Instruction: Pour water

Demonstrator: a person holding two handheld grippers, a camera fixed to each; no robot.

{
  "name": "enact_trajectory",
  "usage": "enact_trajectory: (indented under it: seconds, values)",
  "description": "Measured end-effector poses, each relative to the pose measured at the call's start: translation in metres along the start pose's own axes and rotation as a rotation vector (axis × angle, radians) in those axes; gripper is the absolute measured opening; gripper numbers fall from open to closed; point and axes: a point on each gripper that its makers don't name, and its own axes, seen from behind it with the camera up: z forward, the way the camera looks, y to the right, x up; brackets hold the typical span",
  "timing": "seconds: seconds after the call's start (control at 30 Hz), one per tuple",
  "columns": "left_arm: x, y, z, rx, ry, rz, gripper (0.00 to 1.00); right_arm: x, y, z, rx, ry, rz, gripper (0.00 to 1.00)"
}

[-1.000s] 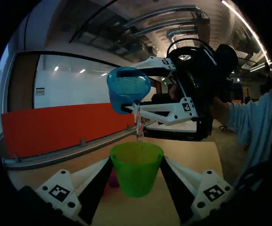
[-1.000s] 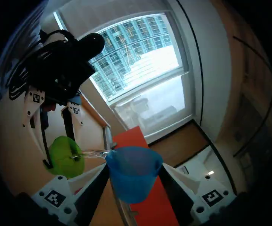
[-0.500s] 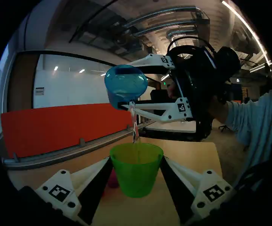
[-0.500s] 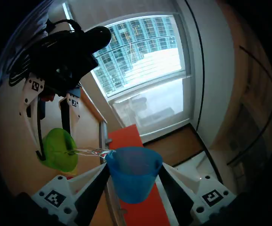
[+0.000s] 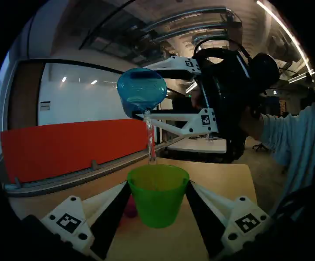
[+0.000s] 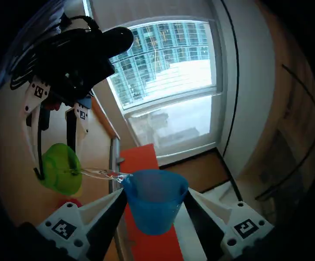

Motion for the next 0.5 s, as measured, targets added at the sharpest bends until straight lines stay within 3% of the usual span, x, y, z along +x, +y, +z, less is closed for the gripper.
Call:
enact_trajectory:
  seconds: [0.5]
  values:
    - [0.0015, -0.0004, -0.0014, -0.001, 0.004, -0.003, 0.87, 0.0039, 0.0096, 0.0016, -0.012, -0.002, -0.091, 0.89]
